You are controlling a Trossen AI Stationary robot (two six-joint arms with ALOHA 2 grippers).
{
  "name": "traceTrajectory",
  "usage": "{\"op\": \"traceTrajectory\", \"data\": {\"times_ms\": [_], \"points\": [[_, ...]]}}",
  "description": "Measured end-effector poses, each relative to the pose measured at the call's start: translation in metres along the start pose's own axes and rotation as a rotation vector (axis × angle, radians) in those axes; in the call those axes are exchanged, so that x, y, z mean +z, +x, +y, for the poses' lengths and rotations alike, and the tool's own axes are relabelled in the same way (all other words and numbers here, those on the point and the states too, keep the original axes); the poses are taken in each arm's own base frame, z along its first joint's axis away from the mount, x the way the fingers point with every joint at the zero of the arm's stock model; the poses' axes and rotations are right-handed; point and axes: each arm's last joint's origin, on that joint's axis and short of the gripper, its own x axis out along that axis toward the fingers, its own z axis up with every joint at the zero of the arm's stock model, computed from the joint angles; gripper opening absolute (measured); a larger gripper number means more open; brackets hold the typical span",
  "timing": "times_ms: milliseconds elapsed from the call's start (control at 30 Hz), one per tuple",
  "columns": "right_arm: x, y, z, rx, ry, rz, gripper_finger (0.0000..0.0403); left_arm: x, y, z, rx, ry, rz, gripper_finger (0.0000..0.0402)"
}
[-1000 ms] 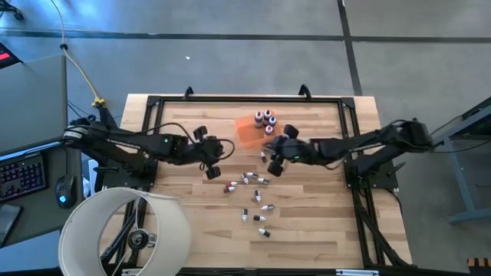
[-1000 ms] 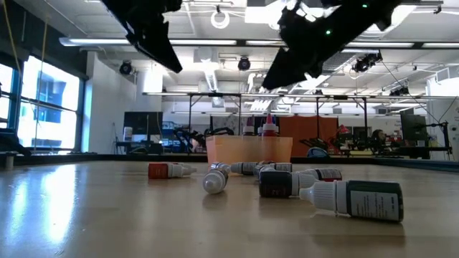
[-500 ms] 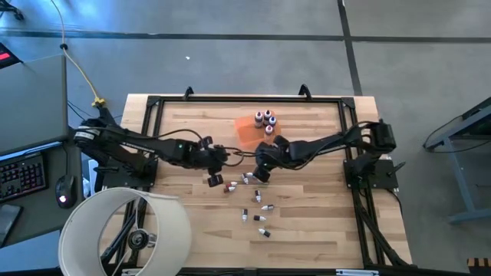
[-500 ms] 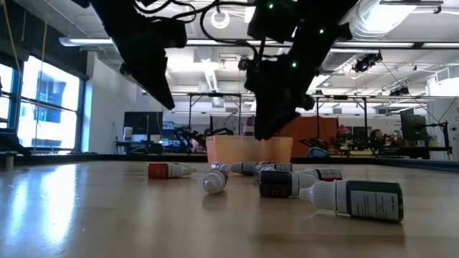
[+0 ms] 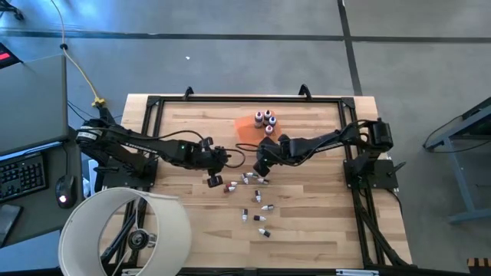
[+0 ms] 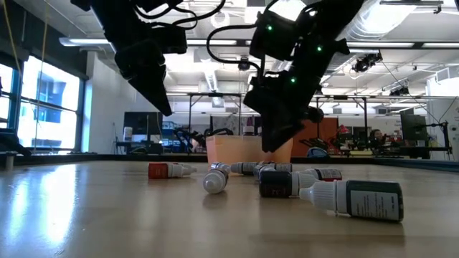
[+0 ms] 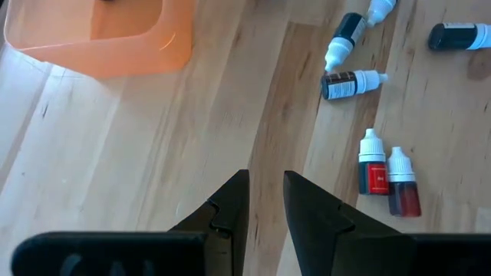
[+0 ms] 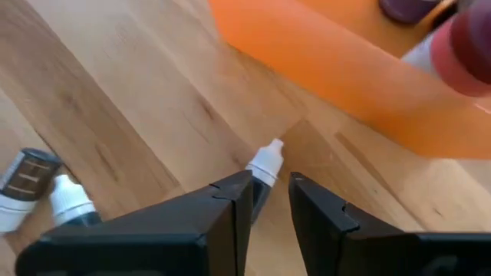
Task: Pick & Place food coloring
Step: Put the small violet food coloring bottle into the orange bin
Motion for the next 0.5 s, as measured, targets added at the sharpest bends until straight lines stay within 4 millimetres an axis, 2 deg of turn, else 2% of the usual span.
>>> {"op": "traceTrajectory", "data": {"times_ms": [233, 500], "points": [[0.000, 0.007, -0.003, 0.005, 0.015, 0.006, 0.0078, 0.000, 0.000, 0.000, 0.000, 0.000, 0.001, 0.0080], [-0.007, 0.020, -0.002, -0.005, -0.067, 0.039, 0.0104, -0.001, 0.000, 0.000, 0.000, 0.002, 0.006, 0.0080]]}}
